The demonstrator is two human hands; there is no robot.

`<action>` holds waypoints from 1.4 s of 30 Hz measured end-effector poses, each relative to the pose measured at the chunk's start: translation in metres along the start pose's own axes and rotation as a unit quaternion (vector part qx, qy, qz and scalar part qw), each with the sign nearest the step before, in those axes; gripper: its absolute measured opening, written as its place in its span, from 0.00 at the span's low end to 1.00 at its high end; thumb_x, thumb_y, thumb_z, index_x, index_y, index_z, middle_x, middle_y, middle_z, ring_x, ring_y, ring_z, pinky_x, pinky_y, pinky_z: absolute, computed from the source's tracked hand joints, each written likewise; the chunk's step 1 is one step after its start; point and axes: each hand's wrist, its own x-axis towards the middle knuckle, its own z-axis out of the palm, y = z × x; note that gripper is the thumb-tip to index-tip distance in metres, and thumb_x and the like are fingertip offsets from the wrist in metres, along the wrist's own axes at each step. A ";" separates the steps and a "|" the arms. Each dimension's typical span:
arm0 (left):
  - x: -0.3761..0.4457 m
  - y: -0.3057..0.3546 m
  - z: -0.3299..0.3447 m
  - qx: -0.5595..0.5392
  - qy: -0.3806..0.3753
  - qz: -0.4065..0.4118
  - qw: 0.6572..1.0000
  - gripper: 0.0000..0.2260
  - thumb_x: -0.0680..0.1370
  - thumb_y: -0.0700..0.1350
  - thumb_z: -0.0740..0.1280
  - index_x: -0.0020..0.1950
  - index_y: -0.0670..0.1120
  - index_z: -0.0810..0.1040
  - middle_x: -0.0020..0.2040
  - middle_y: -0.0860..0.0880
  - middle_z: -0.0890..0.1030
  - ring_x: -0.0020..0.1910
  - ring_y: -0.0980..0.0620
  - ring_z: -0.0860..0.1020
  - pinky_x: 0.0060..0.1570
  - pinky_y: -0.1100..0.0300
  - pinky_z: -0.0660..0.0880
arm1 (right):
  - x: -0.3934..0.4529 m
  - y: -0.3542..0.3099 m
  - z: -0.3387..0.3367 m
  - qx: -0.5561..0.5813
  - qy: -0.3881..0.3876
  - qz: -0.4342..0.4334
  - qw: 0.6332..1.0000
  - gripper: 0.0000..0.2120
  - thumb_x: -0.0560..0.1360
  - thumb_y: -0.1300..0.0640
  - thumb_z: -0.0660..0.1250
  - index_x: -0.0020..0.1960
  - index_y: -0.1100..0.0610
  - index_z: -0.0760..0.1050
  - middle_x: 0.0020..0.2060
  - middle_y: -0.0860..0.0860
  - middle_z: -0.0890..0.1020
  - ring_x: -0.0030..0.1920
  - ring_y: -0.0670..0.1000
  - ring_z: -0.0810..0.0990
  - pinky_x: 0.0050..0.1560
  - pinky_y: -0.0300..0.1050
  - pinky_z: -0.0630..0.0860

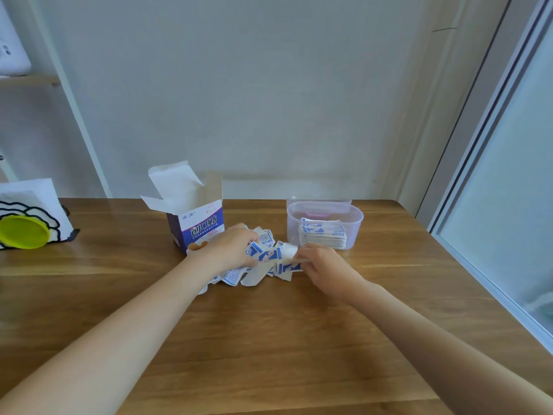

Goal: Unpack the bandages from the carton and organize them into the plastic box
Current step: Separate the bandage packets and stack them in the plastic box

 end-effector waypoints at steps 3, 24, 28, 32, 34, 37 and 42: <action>0.001 0.001 -0.009 -0.086 0.060 -0.020 0.994 0.09 0.74 0.48 0.69 0.40 0.45 0.73 0.37 0.47 0.71 0.34 0.51 0.68 0.31 0.61 0.59 | 0.001 -0.001 -0.003 0.053 0.003 0.030 0.998 0.10 0.78 0.63 0.59 0.55 0.61 0.76 0.49 0.54 0.80 0.50 0.53 0.77 0.44 0.37 0.70; -0.025 0.027 -0.023 -0.235 0.099 -0.028 0.966 0.11 0.77 0.51 0.65 0.55 0.47 0.78 0.44 0.50 0.81 0.28 0.57 0.73 0.28 0.66 0.68 | 0.025 -0.035 -0.027 0.542 0.132 0.205 0.805 0.03 0.77 0.63 0.63 0.48 0.56 0.74 0.48 0.54 0.81 0.45 0.51 0.80 0.53 0.50 0.78; -0.022 0.018 -0.017 -0.285 0.141 -0.090 0.944 0.09 0.76 0.51 0.65 0.51 0.47 0.77 0.35 0.50 0.77 0.28 0.57 0.72 0.31 0.63 0.69 | 0.022 -0.026 -0.034 0.573 0.106 0.181 0.792 0.07 0.76 0.65 0.64 0.53 0.57 0.73 0.49 0.54 0.80 0.43 0.52 0.80 0.47 0.48 0.78; -0.019 0.027 -0.014 -0.375 0.120 -0.072 0.916 0.08 0.77 0.49 0.65 0.51 0.46 0.79 0.35 0.50 0.78 0.27 0.58 0.75 0.31 0.65 0.71 | 0.016 -0.028 -0.028 0.581 -0.035 0.166 0.796 0.10 0.78 0.64 0.61 0.58 0.63 0.75 0.50 0.55 0.80 0.50 0.53 0.79 0.51 0.47 0.76; -0.017 0.036 -0.013 -0.406 0.101 -0.047 0.907 0.09 0.78 0.45 0.64 0.55 0.45 0.79 0.41 0.48 0.80 0.32 0.57 0.77 0.32 0.67 0.75 | 0.013 -0.027 -0.024 0.530 -0.060 0.178 0.827 0.11 0.78 0.62 0.60 0.59 0.61 0.75 0.52 0.55 0.80 0.53 0.53 0.78 0.57 0.50 0.74; -0.016 0.044 -0.012 -0.476 0.073 -0.053 0.875 0.11 0.79 0.46 0.61 0.56 0.43 0.78 0.43 0.46 0.81 0.36 0.54 0.80 0.44 0.61 0.79 | 0.010 -0.027 -0.026 0.521 -0.045 0.174 0.834 0.10 0.78 0.63 0.59 0.58 0.60 0.74 0.53 0.55 0.80 0.53 0.53 0.78 0.58 0.51 0.74; -0.012 0.053 -0.012 -0.503 0.074 -0.082 0.857 0.17 0.81 0.52 0.54 0.51 0.43 0.76 0.41 0.47 0.80 0.38 0.51 0.80 0.42 0.61 0.79 | 0.003 -0.011 -0.033 0.053 0.072 0.059 0.994 0.14 0.78 0.65 0.56 0.64 0.60 0.65 0.52 0.57 0.79 0.50 0.57 0.78 0.48 0.50 0.76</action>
